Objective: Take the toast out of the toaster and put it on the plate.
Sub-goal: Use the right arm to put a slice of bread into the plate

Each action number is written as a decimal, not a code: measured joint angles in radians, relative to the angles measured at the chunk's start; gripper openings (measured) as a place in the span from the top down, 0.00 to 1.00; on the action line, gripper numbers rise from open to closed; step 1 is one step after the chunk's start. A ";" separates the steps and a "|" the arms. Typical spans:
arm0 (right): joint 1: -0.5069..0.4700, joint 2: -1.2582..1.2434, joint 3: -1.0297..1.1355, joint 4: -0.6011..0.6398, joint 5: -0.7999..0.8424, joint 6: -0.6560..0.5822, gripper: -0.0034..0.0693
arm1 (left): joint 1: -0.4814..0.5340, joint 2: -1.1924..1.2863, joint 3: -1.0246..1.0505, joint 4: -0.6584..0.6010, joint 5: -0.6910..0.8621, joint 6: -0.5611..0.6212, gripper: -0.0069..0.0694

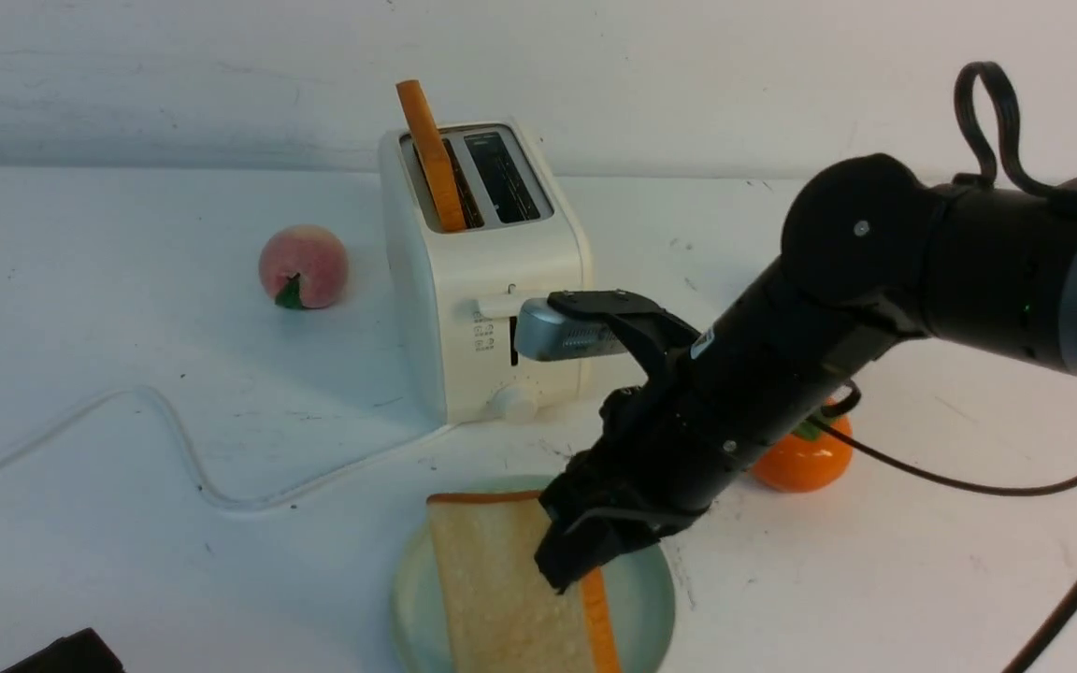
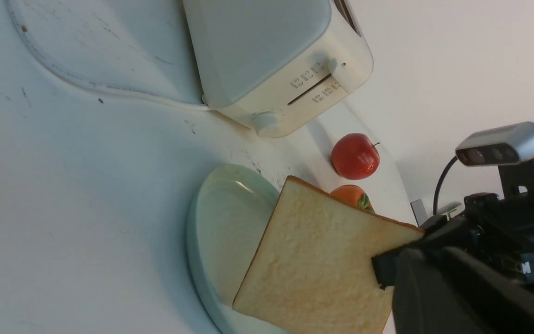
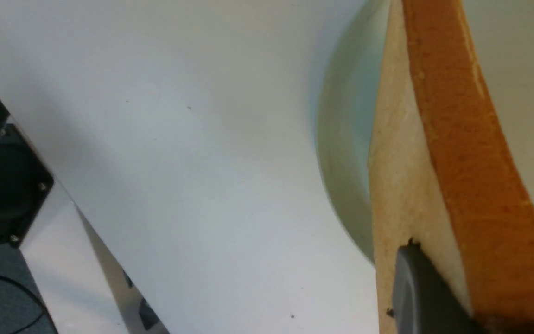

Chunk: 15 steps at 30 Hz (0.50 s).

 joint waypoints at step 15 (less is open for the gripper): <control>0.000 0.058 0.000 0.065 -0.018 -0.074 0.73 | 0.000 0.000 0.000 0.000 -0.004 0.000 0.84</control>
